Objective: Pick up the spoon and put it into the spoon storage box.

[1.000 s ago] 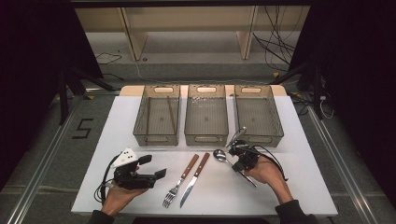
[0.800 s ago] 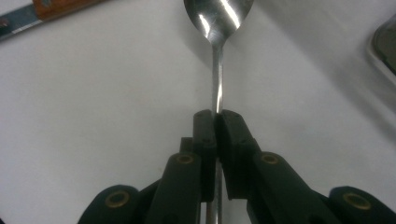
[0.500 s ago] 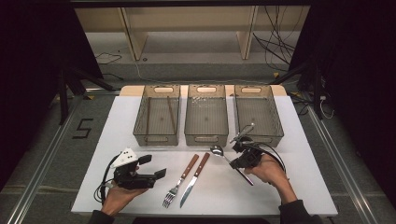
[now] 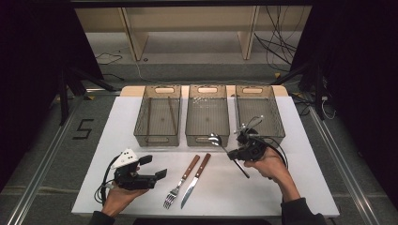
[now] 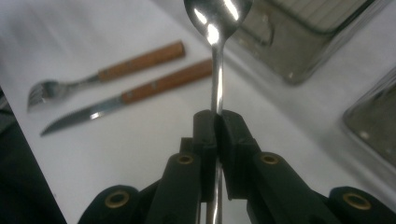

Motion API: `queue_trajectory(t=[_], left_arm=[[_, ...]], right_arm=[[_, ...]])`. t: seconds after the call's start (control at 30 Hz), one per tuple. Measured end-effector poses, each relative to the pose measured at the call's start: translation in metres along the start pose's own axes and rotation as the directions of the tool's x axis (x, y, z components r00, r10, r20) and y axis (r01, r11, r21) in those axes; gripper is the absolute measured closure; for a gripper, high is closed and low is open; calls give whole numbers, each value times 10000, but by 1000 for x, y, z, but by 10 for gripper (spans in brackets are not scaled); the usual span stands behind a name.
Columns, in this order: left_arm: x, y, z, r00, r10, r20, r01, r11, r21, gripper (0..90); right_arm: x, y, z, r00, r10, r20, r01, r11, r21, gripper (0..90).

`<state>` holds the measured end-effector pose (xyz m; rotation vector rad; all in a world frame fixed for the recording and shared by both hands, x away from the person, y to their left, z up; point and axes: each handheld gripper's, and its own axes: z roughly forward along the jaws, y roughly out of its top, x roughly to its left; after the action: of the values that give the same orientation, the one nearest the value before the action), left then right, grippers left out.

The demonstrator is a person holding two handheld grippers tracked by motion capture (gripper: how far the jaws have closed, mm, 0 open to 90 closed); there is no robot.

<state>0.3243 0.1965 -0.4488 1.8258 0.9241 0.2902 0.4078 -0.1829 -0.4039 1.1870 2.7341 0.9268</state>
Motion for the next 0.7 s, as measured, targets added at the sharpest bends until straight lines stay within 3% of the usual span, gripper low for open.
queue_trajectory(t=[0.3,0.7], left_arm=[[0,0,1,10000,3,21,-3,10000,-48,168],[1,1,-1,10000,-9,44,9,10000,-83,168]], right_arm=[[-5,33,-12,9996,289,-80,-296,9926,-1177,855],[-18,86,-12,9960,894,-67,-890,9774,-1920,855]])
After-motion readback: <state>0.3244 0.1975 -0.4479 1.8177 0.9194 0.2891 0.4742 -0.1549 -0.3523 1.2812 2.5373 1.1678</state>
